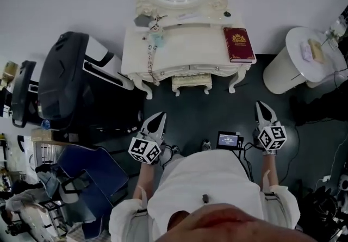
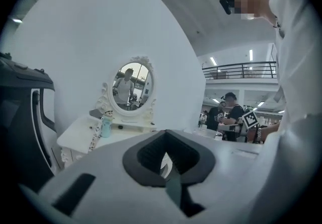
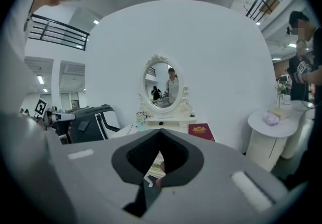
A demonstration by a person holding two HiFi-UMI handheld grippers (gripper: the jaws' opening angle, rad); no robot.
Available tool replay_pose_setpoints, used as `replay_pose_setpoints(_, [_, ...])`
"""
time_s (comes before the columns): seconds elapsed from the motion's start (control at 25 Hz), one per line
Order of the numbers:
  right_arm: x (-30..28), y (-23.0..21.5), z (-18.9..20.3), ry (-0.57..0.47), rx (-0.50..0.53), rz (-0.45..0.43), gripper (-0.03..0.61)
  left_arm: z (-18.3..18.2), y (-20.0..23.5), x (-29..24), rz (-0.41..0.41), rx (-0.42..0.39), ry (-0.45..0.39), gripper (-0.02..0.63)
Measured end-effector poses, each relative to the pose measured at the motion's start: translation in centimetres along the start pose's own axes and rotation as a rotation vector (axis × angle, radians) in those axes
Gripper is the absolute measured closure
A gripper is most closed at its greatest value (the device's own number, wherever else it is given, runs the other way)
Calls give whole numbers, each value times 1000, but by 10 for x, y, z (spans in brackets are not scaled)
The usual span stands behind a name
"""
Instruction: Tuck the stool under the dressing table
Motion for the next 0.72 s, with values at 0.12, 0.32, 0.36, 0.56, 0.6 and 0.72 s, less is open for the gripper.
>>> replay_pose_setpoints(0.12, [8, 26, -29, -17, -2, -14, 572, -24, 13, 18, 14, -10, -26, 607])
replay_pose_setpoints(0.32, [-15, 122, -62, -140, -170, -61, 572, -66, 38, 65, 35, -45, -99, 607])
replay_pose_setpoints(0.36, [-20, 147, -65, -159, -192, -78, 572, -70, 42, 76, 39, -46, -112, 607])
replay_pose_setpoints(0.56, [-42, 243, -66, -191, -205, -133, 572, -76, 68, 106, 76, -8, -127, 607])
replay_pose_setpoints(0.6, [-45, 255, -64, -187, -199, -134, 572, -76, 72, 107, 88, 8, -127, 607])
replay_pose_setpoints(0.72, [-41, 274, -61, -181, -167, -116, 572, -76, 69, 100, 149, 17, -121, 607])
Point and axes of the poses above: the fingertips, and each gripper's own axes: x backward along the fingers, y to its left, z out of its underside, the point moved 3 cm from there along x, backward along the fingers, and after that the axes turned 6 degrees about x, right-handed, at the moved point
